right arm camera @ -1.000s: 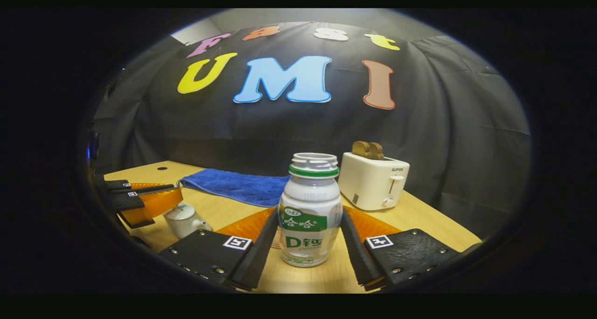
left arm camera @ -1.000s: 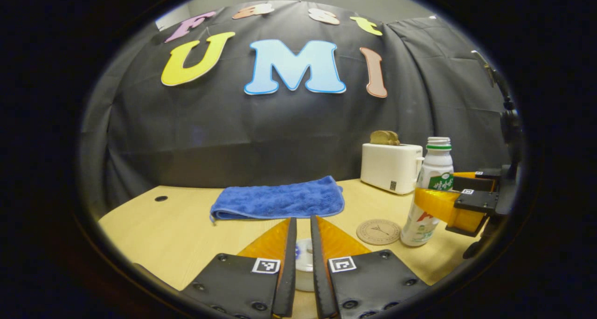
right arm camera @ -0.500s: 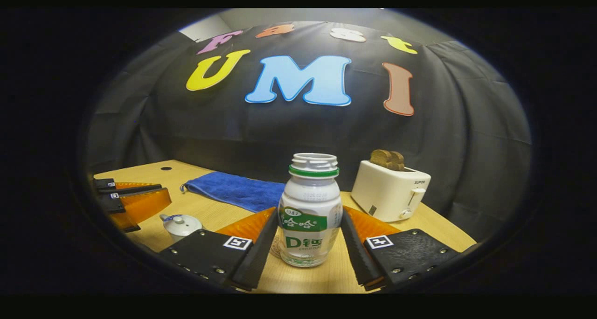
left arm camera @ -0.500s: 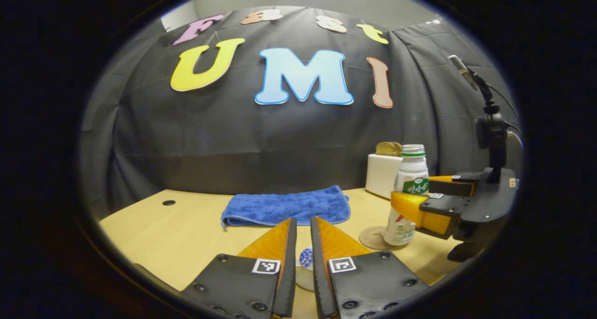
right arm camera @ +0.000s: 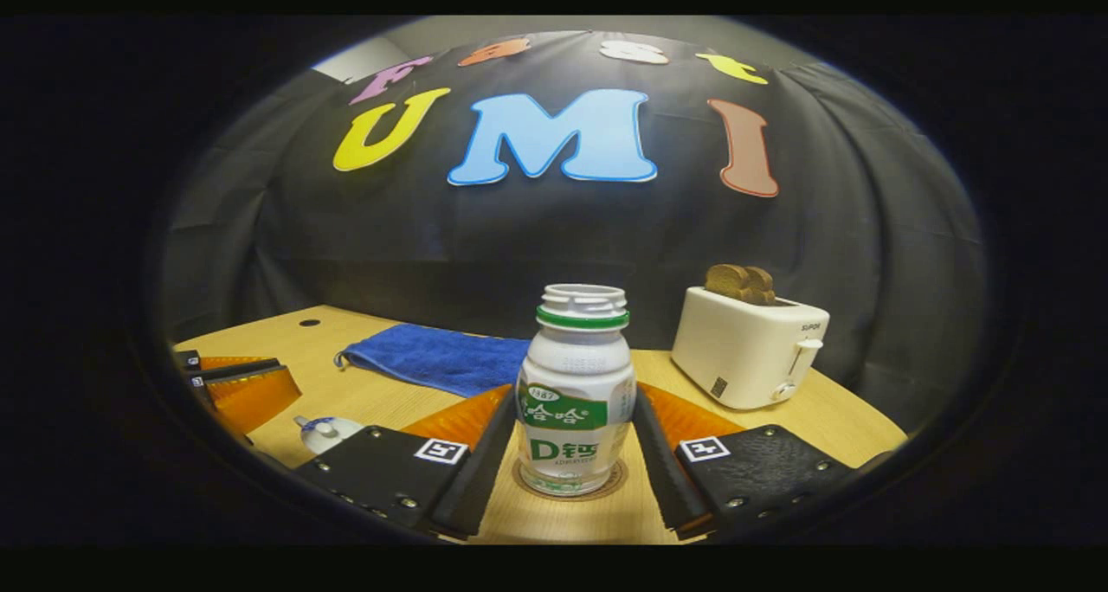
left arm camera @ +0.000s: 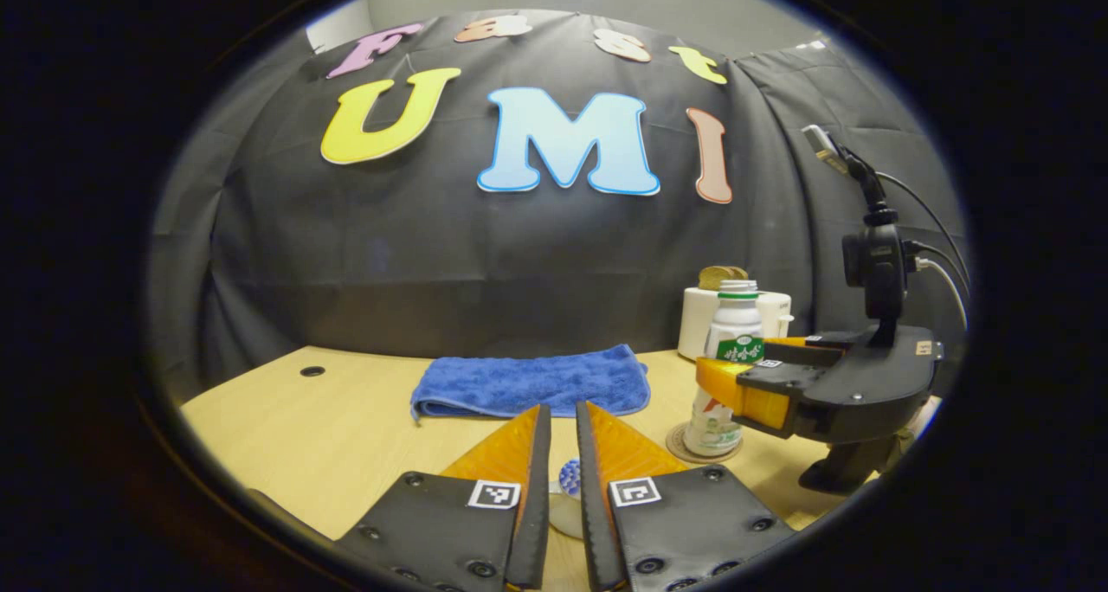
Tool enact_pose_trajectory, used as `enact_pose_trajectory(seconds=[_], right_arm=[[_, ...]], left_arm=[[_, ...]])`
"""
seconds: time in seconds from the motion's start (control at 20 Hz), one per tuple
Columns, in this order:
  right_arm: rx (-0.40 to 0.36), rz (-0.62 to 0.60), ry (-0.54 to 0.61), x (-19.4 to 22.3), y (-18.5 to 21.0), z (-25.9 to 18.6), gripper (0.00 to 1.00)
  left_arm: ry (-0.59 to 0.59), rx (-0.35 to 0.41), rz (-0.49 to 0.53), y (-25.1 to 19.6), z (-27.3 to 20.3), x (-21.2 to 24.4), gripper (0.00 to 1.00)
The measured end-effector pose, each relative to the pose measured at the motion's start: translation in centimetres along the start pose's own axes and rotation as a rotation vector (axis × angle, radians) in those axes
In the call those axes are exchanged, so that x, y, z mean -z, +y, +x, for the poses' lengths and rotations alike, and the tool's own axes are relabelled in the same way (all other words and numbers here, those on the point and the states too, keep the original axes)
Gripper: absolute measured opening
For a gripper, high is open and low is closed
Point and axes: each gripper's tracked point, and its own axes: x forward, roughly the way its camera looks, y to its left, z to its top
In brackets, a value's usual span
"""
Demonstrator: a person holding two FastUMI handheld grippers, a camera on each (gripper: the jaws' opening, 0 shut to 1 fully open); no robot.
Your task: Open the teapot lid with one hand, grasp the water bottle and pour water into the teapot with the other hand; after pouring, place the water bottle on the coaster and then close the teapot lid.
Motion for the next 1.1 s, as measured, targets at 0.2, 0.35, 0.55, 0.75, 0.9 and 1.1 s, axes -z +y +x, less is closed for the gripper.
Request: enact_pose_trajectory(seconds=[0.2, 0.35, 0.55, 0.75, 0.9, 1.1], right_arm=[[0.006, -0.011, -0.002, 0.1, -0.2, 0.2, 0.77], [0.012, -0.021, -0.004, -0.1, -0.3, 0.1, 0.83], [0.006, 0.003, -0.012, -0.3, -0.6, -0.3, 0.95], [-0.002, 0.047, -0.018, -0.3, -1.0, -1.5, 0.95], [0.011, 0.047, -0.038, -0.6, -1.8, -3.1, 0.95], [0.001, 0.06, -0.065, -0.8, -2.0, -5.9, 0.95]], left_arm=[[0.005, 0.004, -0.003, -0.1, 0.0, 0.2, 0.33], [0.007, 0.004, -0.004, -0.2, 0.0, 0.3, 0.33], [-0.002, 0.004, -0.008, -0.2, -0.2, -0.1, 0.24], [-0.018, 0.004, -0.013, -0.3, -0.7, -0.7, 0.32], [-0.043, 0.004, -0.021, -0.7, -1.8, -1.3, 0.24], [-0.062, 0.006, -0.041, -1.7, -4.0, -1.4, 0.31]])
